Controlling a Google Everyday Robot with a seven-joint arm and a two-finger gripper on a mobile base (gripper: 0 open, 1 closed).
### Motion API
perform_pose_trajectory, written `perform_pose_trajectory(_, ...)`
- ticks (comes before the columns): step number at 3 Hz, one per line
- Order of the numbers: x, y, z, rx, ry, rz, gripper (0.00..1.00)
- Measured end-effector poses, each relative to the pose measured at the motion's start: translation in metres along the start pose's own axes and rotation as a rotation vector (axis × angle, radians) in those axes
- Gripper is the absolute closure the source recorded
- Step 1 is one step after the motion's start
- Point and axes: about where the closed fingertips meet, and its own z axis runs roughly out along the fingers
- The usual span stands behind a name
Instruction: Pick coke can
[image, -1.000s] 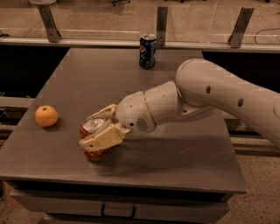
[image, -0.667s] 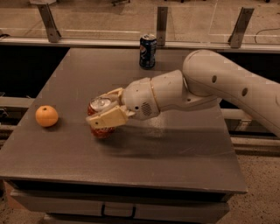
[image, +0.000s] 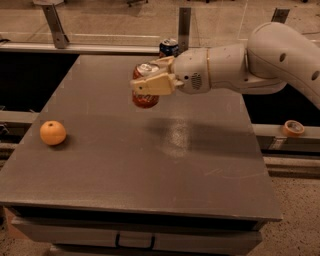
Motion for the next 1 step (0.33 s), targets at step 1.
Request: perform_pose_trajectory(1, -0.0053, -0.0064, -0.0068, 0.018, -0.005, -0.001, 1.0)
